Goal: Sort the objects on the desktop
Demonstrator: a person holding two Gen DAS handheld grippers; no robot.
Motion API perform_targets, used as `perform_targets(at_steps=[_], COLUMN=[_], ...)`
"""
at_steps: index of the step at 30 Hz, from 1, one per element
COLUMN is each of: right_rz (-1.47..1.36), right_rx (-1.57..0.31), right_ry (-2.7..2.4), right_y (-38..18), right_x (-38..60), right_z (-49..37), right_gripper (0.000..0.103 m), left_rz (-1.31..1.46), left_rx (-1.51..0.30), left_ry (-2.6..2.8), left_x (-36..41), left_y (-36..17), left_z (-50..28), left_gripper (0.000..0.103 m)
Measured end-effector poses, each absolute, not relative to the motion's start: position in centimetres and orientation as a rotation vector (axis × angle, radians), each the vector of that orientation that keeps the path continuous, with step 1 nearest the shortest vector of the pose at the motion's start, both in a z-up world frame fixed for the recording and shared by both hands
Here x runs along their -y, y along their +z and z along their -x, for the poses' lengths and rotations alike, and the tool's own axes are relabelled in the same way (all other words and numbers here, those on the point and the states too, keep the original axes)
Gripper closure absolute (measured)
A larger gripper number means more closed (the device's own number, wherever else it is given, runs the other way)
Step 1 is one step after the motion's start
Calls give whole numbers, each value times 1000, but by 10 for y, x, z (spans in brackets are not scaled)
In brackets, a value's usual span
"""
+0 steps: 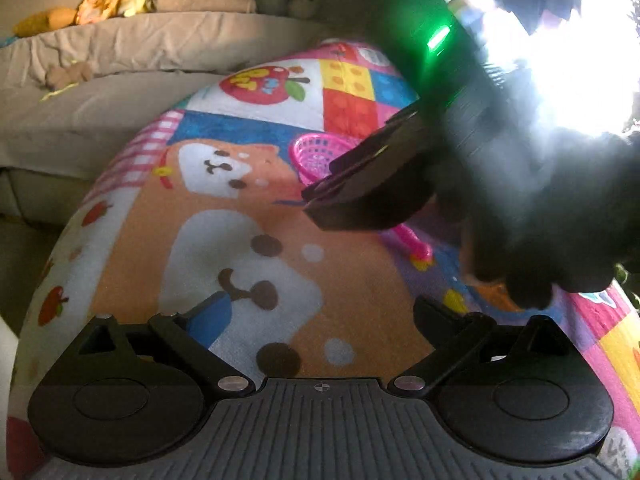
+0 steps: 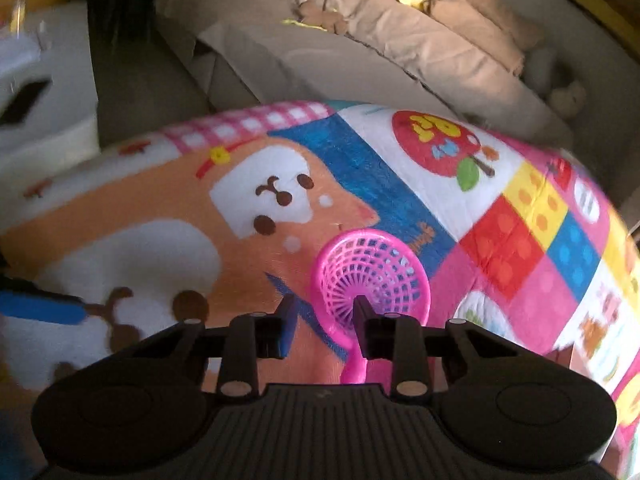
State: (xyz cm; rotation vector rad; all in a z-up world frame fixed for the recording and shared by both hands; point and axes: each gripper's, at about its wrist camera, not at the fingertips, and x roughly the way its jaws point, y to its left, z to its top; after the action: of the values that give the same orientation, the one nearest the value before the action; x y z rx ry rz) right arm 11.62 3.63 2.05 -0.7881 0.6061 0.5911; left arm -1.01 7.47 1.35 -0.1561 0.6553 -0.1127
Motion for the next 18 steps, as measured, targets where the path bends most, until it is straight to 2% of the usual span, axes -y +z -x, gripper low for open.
perform_targets(at_steps=[1, 4, 11, 14, 18], right_rz=[809, 753, 96, -159, -308], right_rx=[-602, -612, -791, -886, -937], right_ry=[579, 570, 807, 841, 775], right_y=[17, 27, 92, 80, 57], right_x=[-38, -30, 45, 85, 132], right_z=[-117, -119, -116, -112, -103], right_gripper=[91, 97, 97, 97, 96], left_rz=[159, 177, 153, 132, 96], left_rx=[-655, -653, -656, -678, -698], left_ry=[-112, -115, -125, -149, -177], left_x=[-75, -78, -73, -67, -57], left_y=[13, 12, 15, 15, 17], left_z=[10, 11, 16, 23, 31], left_gripper=[2, 2, 2, 2, 2])
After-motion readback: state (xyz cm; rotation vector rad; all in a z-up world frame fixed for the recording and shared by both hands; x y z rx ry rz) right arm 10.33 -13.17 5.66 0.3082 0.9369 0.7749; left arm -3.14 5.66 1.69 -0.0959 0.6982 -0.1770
